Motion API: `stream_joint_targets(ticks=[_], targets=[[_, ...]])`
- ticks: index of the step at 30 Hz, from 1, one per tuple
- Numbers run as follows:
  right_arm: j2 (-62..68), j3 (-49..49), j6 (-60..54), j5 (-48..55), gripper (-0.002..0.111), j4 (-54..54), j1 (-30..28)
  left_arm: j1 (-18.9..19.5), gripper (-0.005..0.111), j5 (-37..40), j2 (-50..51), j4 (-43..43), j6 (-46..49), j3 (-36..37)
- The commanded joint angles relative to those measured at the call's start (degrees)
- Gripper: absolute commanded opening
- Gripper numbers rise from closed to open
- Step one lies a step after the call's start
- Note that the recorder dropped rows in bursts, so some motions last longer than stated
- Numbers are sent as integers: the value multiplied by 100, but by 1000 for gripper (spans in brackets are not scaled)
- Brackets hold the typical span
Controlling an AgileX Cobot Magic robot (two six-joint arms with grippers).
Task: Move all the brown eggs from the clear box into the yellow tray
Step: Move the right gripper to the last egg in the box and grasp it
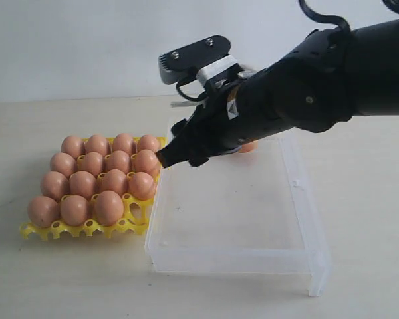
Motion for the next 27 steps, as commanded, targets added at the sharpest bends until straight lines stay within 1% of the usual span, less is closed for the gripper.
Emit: stream_joint_targets(ticks=[1,5,11,16,20,21,23,25,27], targets=[[-62,9,-47,129,56,-118,-443,-11,0,-26,-35,0,-28,-23],[-62,9,-36,237,56,-388,-611,-11,0,-26,-35,0,-28,-23],[-62,9,112,253,56,-437,-955,-11,0,-26,-35,0,-28,-23],[99,-76,1022,503,56,-437,-1303,-11,0,-26,-35,0,-28,-23],[415,-354,1216,769,56,-355,-1405,-11,0,-26,-35,0,-28,-23],[498,-426,1435,795,56,-263,-1415,-11,0,-26,-35,0,-28,-23],[716,-587,2263,824,56,-51,-1415,-11,0,-26,-35,0,-28,-23],[948,-748,2647,799,56,46,-1415,-11,0,-26,-35,0,-28,-23],[1133,-916,1978,825,56,-21,-1401,-11,0,-26,-35,0,-28,-23]])
